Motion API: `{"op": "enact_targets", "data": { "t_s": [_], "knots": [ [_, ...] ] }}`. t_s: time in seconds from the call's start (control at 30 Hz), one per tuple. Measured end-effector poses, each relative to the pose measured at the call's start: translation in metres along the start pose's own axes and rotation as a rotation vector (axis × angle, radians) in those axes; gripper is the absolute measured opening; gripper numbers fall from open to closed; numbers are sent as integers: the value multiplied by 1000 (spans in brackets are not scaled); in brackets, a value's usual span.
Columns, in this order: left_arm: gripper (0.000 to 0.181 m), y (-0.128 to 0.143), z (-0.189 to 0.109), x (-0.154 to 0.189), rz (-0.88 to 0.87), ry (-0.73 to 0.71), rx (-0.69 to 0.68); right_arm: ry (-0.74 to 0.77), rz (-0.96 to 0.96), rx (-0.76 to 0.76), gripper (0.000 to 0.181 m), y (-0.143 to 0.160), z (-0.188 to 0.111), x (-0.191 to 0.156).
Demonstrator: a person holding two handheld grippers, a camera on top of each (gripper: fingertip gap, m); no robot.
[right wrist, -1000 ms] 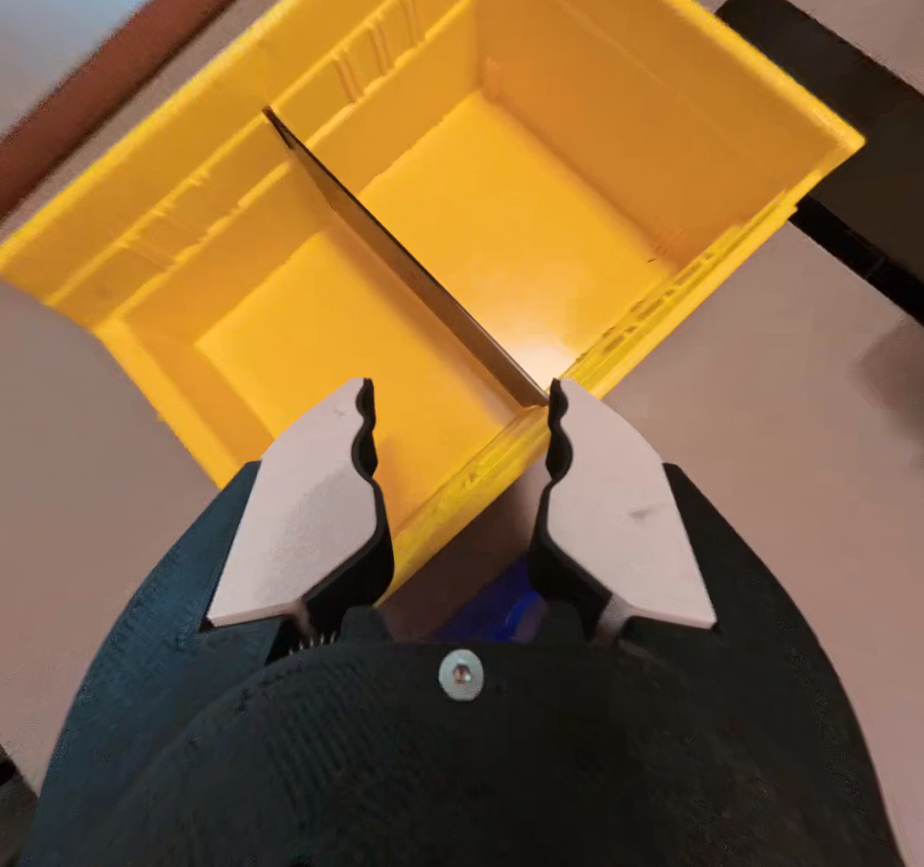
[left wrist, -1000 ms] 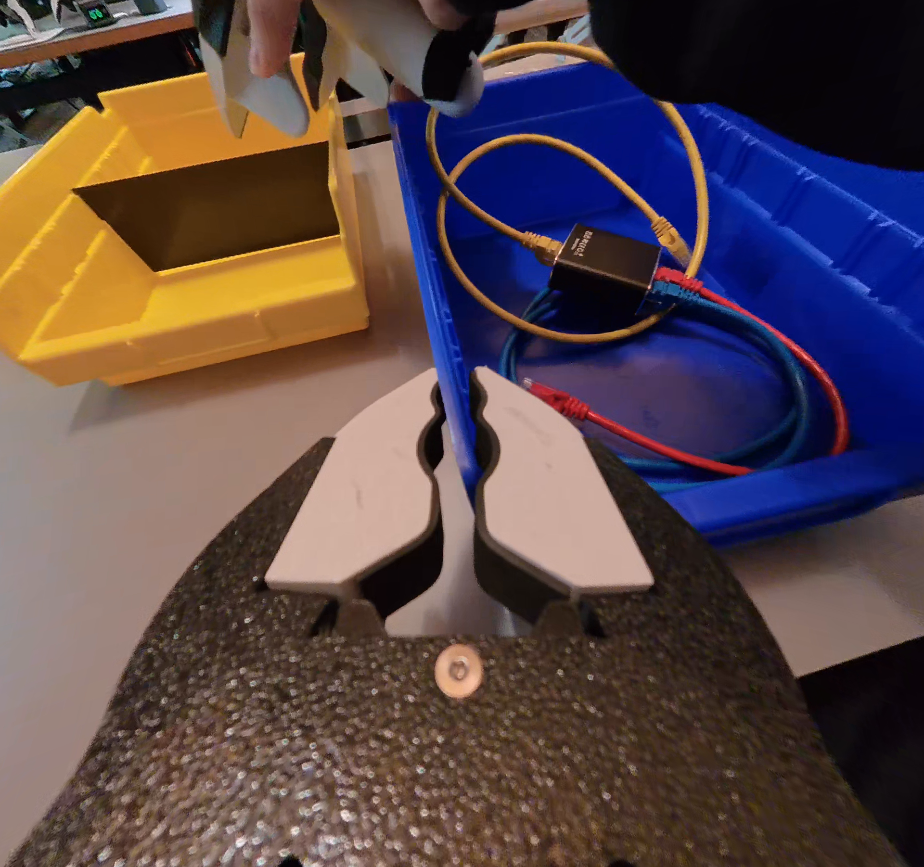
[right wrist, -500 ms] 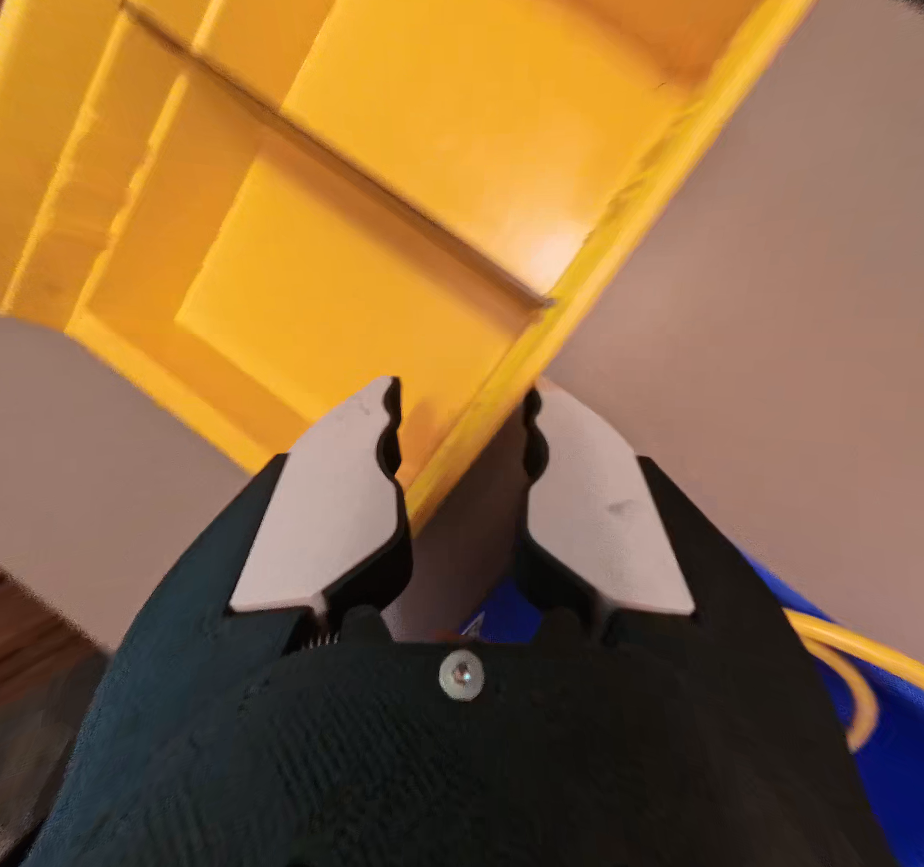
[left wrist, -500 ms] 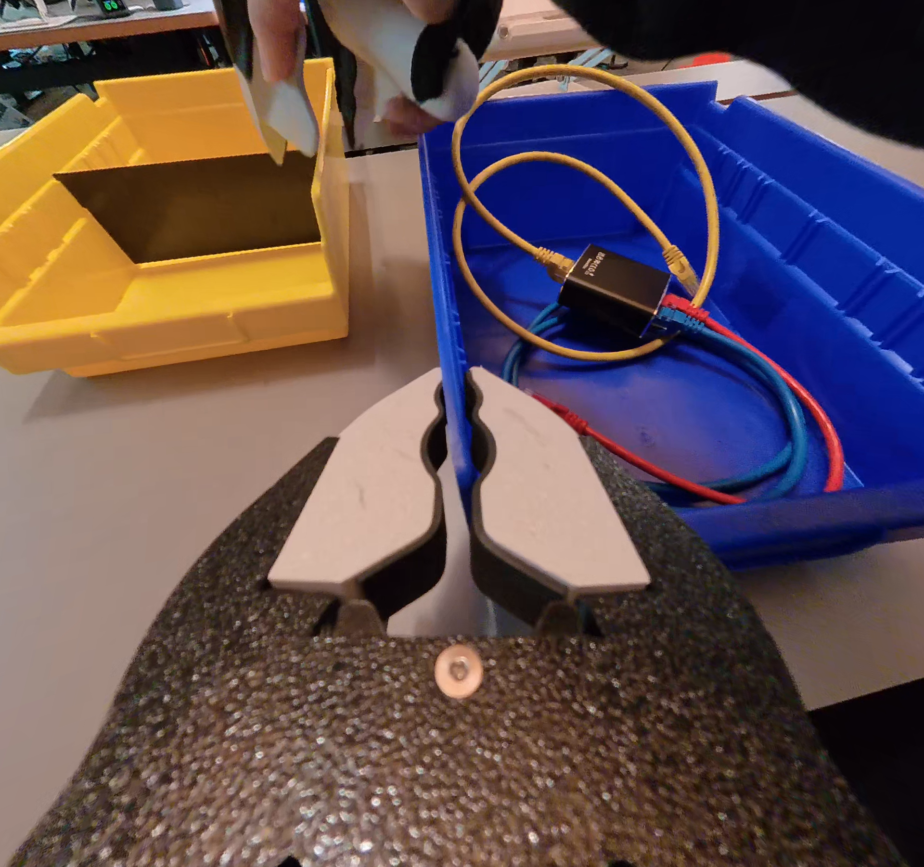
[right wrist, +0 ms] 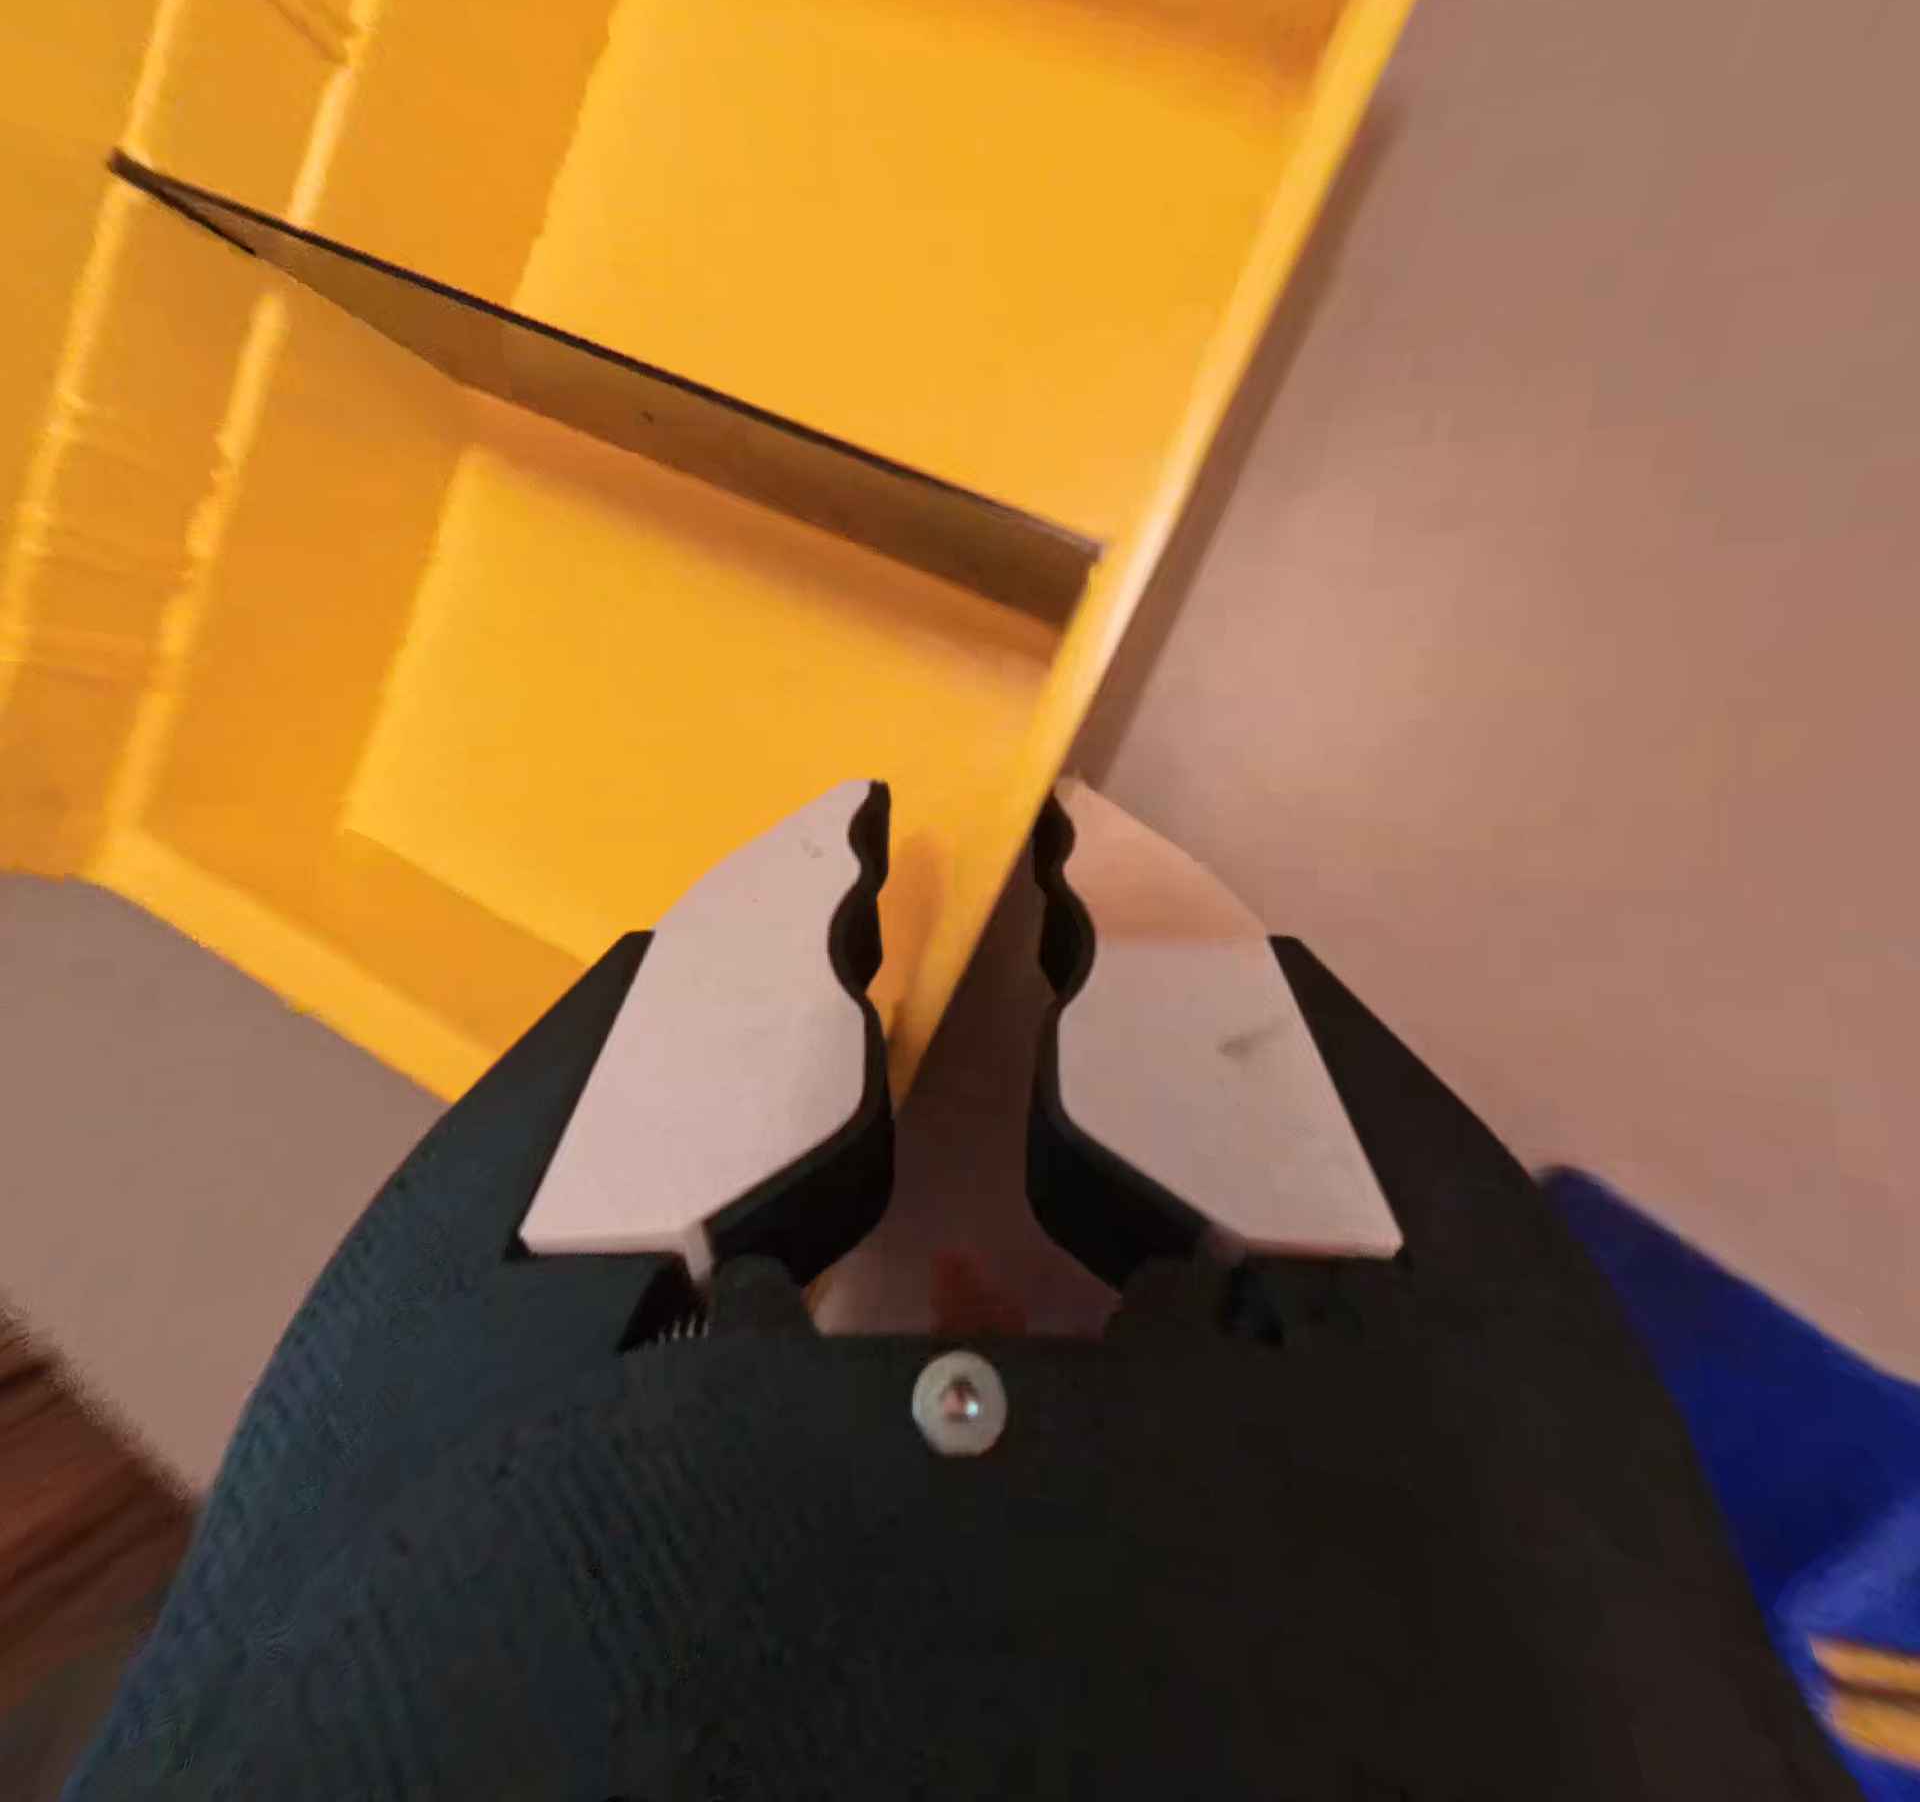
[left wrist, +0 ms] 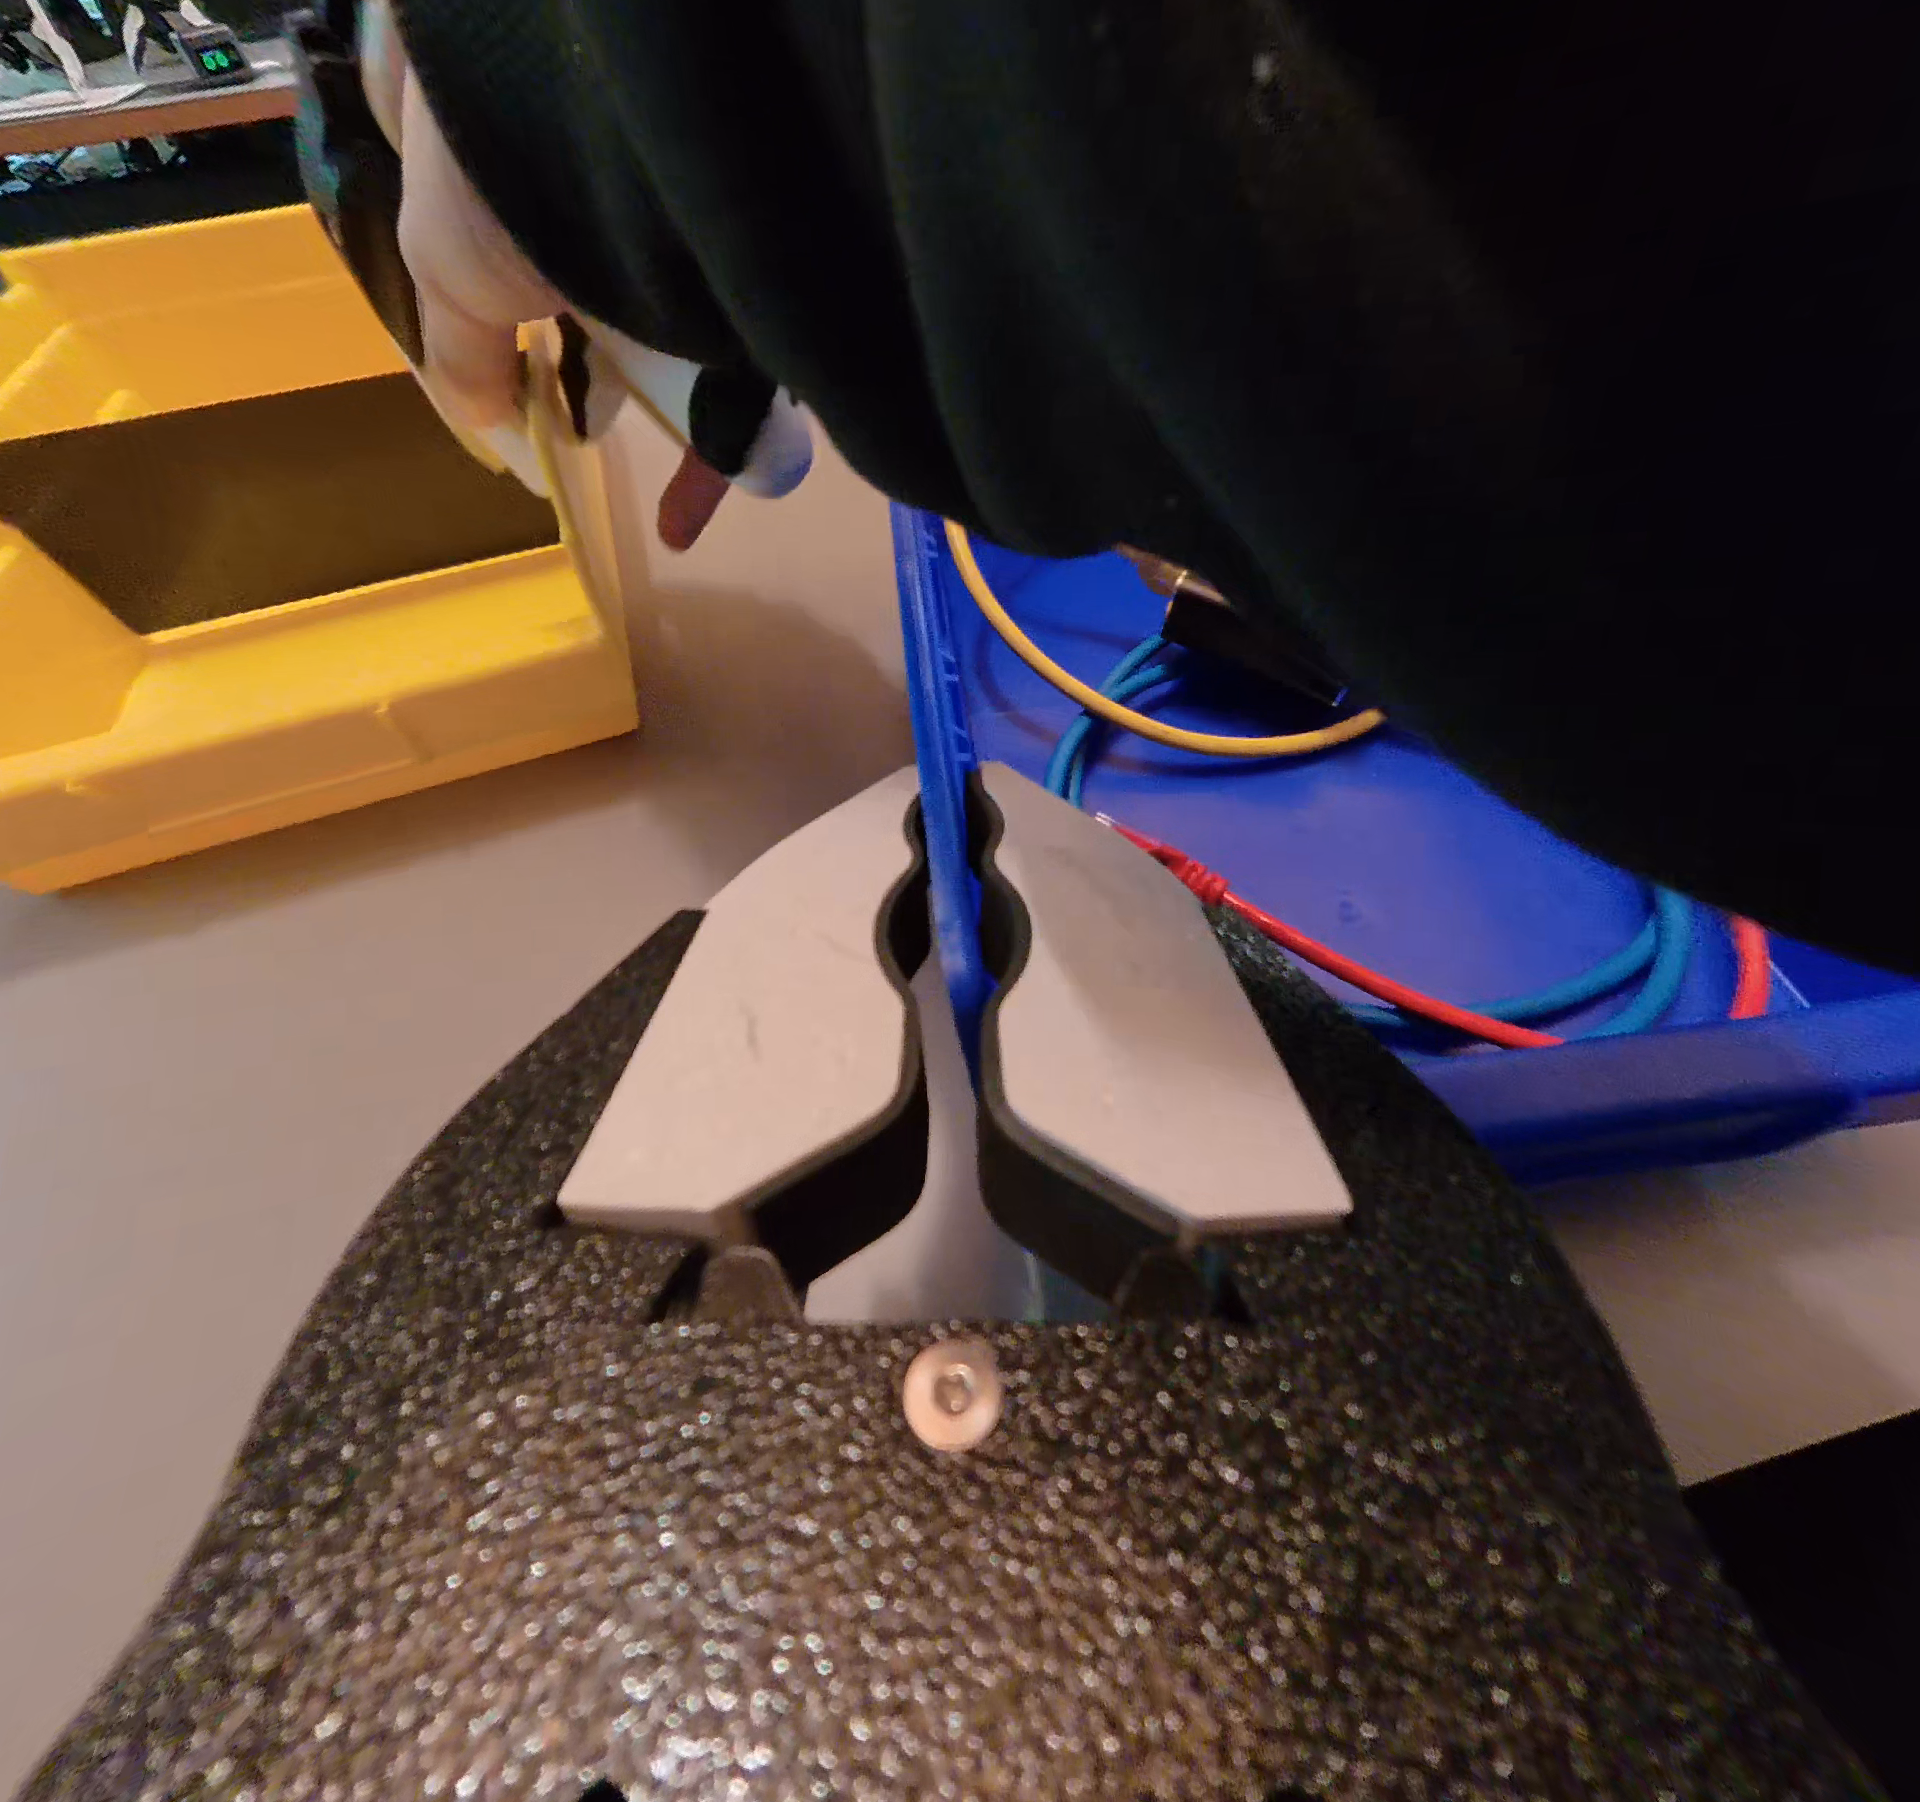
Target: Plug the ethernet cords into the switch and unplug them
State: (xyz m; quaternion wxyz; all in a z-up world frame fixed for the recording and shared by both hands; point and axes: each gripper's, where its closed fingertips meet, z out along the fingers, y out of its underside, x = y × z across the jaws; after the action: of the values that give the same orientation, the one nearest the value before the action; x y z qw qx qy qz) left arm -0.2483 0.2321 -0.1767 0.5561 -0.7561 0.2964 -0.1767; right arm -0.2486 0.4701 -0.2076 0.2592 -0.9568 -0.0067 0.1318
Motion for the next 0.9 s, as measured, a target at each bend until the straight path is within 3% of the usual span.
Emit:
{"op": "enact_targets", "data": {
  "t_s": [0.03,0.07,0.2,0.33,0.43,0.53,0.63,0.7,0.8,0.9],
  "knots": [
    [3,0,0,0,-3,1,1,-63,64,14,26,-1,2,-3],
    [3,0,0,0,-5,1,2,-76,91,37,25,-3,3,-1],
    [3,-1,1,-1,-13,6,12,43,-106,-13,7,-2,1,11],
    [3,-1,1,-2,-8,11,25,-57,-225,-34,6,-5,-11,4],
    [2,-1,1,-6,5,18,18,-126,-264,35,7,-32,-46,3],
    [3,1,0,-21,16,-6,3,-181,-267,185,7,-82,-113,28],
    [4,3,0,-50,17,-49,-9,-148,-290,340,6,-118,-197,87],
    [4,4,4,-78,-5,-82,-13,-91,-300,429,7,-121,-248,145],
    [6,3,12,-128,-17,-144,-24,-10,-271,472,7,-92,-301,243],
    [8,0,25,-182,-30,-191,-31,76,-212,446,7,-33,-330,341]
  ]
}}
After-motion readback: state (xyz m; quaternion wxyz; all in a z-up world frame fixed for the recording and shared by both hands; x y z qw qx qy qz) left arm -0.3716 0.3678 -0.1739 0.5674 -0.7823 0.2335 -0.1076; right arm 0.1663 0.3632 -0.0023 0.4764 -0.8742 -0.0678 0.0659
